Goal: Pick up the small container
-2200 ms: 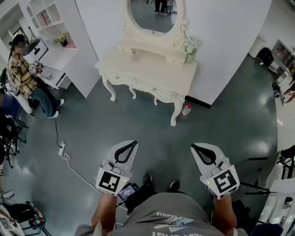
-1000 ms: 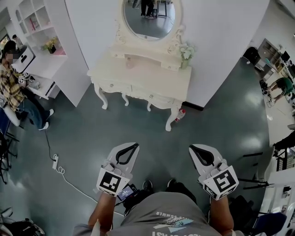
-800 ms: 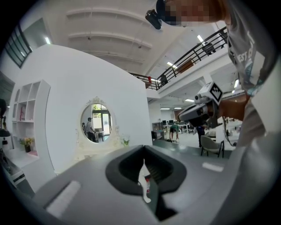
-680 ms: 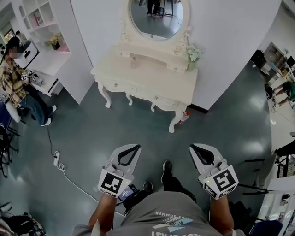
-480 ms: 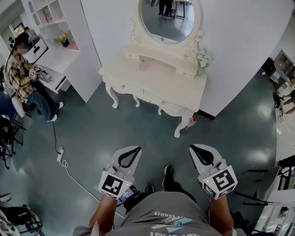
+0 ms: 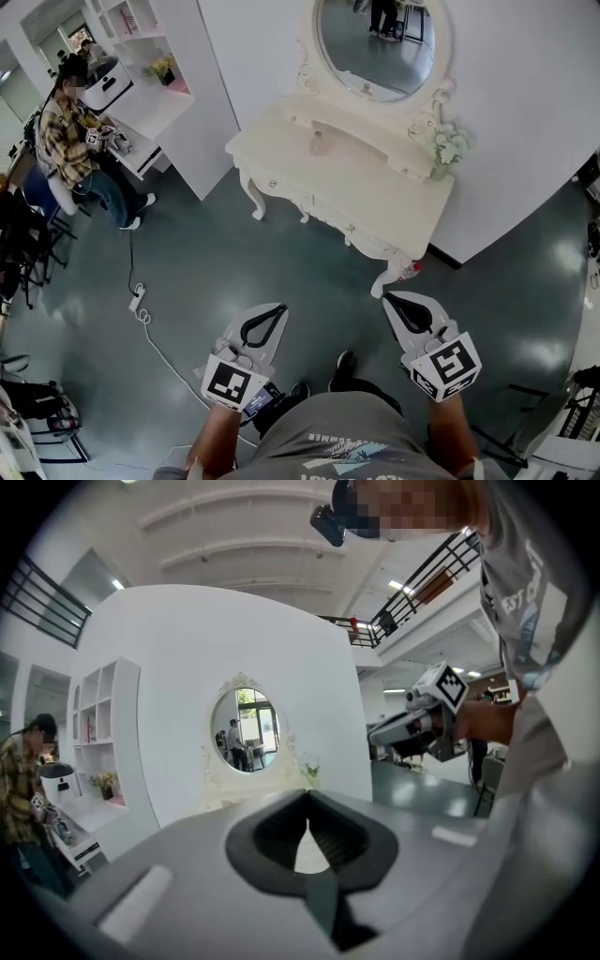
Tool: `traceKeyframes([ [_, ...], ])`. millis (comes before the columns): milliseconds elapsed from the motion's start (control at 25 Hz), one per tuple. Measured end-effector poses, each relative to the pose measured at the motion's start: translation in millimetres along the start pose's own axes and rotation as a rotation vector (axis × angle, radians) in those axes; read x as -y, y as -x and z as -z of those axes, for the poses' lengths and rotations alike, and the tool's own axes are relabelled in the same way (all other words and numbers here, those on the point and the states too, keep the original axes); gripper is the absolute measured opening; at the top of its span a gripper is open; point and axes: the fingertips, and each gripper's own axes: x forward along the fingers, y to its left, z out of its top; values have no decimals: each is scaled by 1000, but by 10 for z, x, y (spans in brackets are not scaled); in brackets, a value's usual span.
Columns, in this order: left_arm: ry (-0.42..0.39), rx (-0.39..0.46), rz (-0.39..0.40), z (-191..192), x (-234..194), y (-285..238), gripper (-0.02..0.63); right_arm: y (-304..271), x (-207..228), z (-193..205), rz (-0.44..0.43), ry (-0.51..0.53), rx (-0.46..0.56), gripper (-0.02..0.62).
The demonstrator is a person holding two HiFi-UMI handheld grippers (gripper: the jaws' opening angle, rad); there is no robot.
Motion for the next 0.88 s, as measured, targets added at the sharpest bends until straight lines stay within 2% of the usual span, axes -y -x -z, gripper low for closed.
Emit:
traceKeyframes([
  [280,-20,-42,-100,-142,21,-336,3,-208,457,-26,-113,10,36,2],
  [480,-45,-60,-121,-213,79,-489,3,-268,702,43,-136,-14,52,2],
  [600,-30,-78,-137,-193,-12,-545,3,-328,761,101,-141,-33,40,2],
  [760,-28,-88,-105,-131,-162,-732,3,-455,845,125,-128,-36,20,2],
  [880,-36,-63,-43,-136,-260,-942,3,-526,975,107,-70,-42,5,2],
])
